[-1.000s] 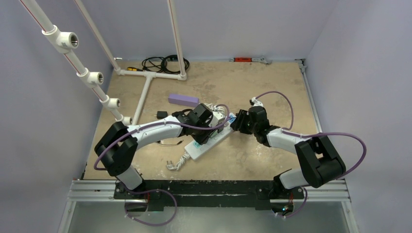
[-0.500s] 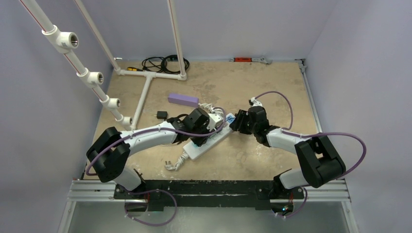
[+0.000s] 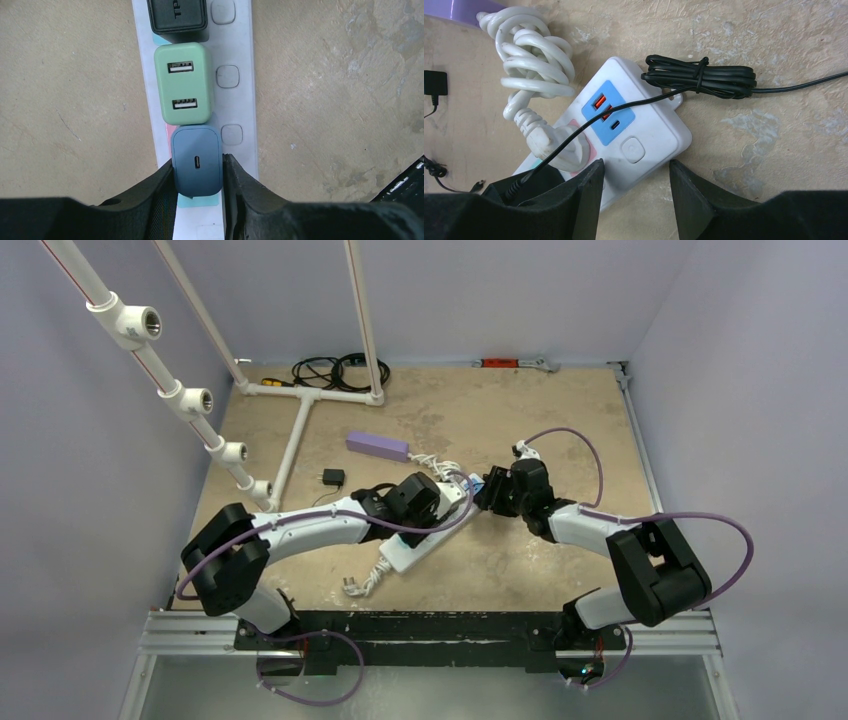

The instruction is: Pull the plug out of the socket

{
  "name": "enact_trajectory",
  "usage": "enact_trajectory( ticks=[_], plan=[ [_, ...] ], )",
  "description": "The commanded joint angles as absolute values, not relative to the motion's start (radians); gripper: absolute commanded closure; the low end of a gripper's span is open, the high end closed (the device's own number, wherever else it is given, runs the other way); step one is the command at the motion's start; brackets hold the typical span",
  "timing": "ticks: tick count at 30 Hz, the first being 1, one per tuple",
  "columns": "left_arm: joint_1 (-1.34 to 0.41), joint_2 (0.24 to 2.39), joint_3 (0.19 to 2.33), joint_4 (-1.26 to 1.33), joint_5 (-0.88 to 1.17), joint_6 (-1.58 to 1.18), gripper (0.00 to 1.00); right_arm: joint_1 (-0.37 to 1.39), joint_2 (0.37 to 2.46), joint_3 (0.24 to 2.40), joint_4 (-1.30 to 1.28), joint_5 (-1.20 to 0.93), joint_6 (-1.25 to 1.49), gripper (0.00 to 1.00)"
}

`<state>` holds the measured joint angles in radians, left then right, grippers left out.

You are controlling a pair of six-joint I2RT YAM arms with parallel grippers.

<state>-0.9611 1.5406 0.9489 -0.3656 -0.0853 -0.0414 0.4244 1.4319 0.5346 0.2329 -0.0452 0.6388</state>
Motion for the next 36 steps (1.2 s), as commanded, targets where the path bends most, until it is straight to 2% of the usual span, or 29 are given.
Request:
enact_trajectory(
  ticks=[1,20,26,32,36],
  plan=[
    [-0.914,1.536,0.992,-0.326,0.017,-0.042,1.0,0.421,1.449,0.553,0.212,-0.034,0.611,0.47],
    [-0.767,1.565,1.042,-0.387,0.2,-0.073,1.0,0.421,1.448,0.551,0.215,-0.04,0.609,0.46],
    [-0.782,1.521,1.021,-0.368,0.112,-0.064,1.0,0.421,1.447,0.548,0.215,-0.043,0.607,0.46],
    [-0.927,1.512,1.002,-0.376,-0.137,-0.026,1.0,0.422,1.448,0.55,0.215,-0.043,0.607,0.46],
    [-0.969,1.519,0.995,-0.372,-0.198,-0.025,1.0,0.421,1.45,0.551,0.215,-0.041,0.607,0.46]
  ],
)
